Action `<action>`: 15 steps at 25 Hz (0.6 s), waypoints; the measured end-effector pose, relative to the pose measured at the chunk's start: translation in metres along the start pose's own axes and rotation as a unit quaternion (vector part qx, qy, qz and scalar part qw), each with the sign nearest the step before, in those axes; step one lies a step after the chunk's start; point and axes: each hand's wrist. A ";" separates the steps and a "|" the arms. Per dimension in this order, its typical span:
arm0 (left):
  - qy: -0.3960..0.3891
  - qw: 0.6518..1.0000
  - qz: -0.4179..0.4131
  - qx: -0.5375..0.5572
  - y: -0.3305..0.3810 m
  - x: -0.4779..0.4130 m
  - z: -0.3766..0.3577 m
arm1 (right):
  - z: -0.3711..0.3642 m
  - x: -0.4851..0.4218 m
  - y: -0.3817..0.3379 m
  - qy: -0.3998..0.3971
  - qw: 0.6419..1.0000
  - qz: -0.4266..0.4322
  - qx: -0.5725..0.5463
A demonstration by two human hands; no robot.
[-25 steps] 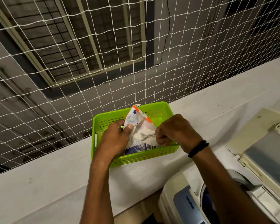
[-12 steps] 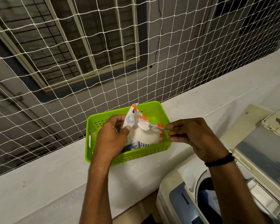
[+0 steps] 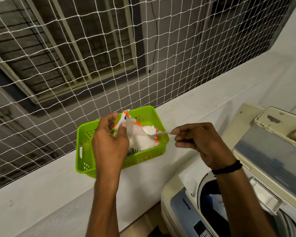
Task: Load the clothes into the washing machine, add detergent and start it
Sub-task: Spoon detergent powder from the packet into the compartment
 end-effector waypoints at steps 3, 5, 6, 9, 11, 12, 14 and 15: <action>0.046 0.997 -0.066 0.021 0.013 0.011 -0.019 | 0.021 0.013 0.003 0.038 0.999 0.011 -0.005; 0.049 0.993 -0.100 0.035 0.025 0.021 -0.036 | 0.037 0.020 0.006 0.067 0.998 0.013 -0.010; 0.037 0.992 -0.112 0.040 0.030 0.027 -0.046 | 0.045 0.024 0.008 0.081 0.997 0.010 -0.015; -0.041 0.988 -0.135 0.057 0.041 0.044 -0.083 | 0.074 0.037 0.019 0.125 0.992 0.008 -0.023; -0.097 0.984 -0.133 0.065 0.042 0.053 -0.109 | 0.095 0.047 0.028 0.157 0.987 0.002 -0.026; -0.123 0.981 -0.133 0.065 0.042 0.057 -0.121 | 0.105 0.051 0.032 0.174 0.984 -0.005 -0.028; -0.169 0.975 -0.131 0.061 0.043 0.068 -0.148 | 0.128 0.060 0.043 0.206 0.978 -0.014 -0.036; -0.189 0.972 -0.127 0.059 0.042 0.073 -0.160 | 0.138 0.063 0.050 0.219 0.975 -0.019 -0.044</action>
Point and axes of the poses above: each hand's wrist, its own x-axis away from the middle knuckle, its own z-axis out of the back of the hand, y = z × x, and after that the axes turned 7 degrees about -y, right-handed
